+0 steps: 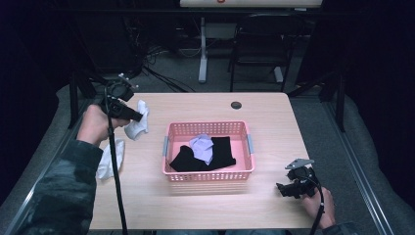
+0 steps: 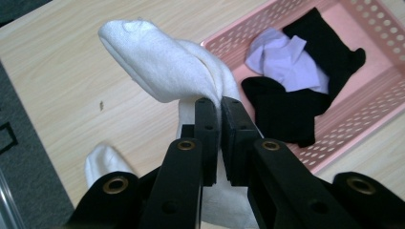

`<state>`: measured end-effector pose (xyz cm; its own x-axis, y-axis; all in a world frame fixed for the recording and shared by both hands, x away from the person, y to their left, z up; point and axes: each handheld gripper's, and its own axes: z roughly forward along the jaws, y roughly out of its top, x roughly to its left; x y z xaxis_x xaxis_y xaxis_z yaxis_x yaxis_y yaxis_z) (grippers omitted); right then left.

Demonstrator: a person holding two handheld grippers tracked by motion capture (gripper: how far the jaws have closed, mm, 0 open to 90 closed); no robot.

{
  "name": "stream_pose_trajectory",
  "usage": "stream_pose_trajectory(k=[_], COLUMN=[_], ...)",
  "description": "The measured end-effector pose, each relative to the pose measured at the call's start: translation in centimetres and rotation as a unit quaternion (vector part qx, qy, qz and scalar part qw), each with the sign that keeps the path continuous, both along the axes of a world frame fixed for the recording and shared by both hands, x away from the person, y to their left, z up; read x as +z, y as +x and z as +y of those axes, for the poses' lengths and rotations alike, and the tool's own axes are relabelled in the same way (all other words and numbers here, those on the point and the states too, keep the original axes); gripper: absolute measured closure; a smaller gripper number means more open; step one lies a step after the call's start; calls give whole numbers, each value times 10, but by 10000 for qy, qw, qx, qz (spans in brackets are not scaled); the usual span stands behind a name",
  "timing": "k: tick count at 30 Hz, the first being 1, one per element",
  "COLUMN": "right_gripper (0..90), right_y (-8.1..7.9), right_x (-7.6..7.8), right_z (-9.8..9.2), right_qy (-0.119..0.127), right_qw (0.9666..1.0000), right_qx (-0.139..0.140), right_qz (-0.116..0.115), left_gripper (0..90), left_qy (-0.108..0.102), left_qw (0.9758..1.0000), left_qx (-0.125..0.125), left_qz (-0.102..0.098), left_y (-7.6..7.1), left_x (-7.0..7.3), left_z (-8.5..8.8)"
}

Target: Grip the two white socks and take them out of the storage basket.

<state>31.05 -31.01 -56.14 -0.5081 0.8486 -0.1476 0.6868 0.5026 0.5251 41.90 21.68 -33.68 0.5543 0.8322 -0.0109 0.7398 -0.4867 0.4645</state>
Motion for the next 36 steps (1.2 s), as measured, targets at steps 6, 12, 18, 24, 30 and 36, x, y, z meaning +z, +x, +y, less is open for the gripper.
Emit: stream_pose_trajectory(k=[6, 12, 18, 24, 30, 36], right_gripper=[145, 145, 145, 145, 145, 145], right_y=[0, 0, 0, 0, 0, 0], right_x=[1, 0, 0, 0, -1, -1], right_z=[0, 0, 0, 0, 0, 1], right_qy=[-11, 16, -17, -19, -2, -6], right_qw=[10000, 10000, 10000, 10000, 10000, 10000], right_qx=[5, -6, -10, -5, -10, -19], right_qz=[16, -16, -18, -13, -16, -22], left_gripper=[859, 859, 858, 858, 859, 858], left_qy=[-7, 58, 44, 15, -45, -63], left_qw=[9997, 9986, 9972, 9954, 9941, 9927], left_qx=[244, 496, 711, 884, 999, 1075], left_qz=[29, 143, 248, 360, 422, 551], left_y=[-1, -1, 1, 3, 4, 5], left_x=[-5, -17, -35, -55, -73, -90], left_z=[22, 43, 61, 75, 87, 93])
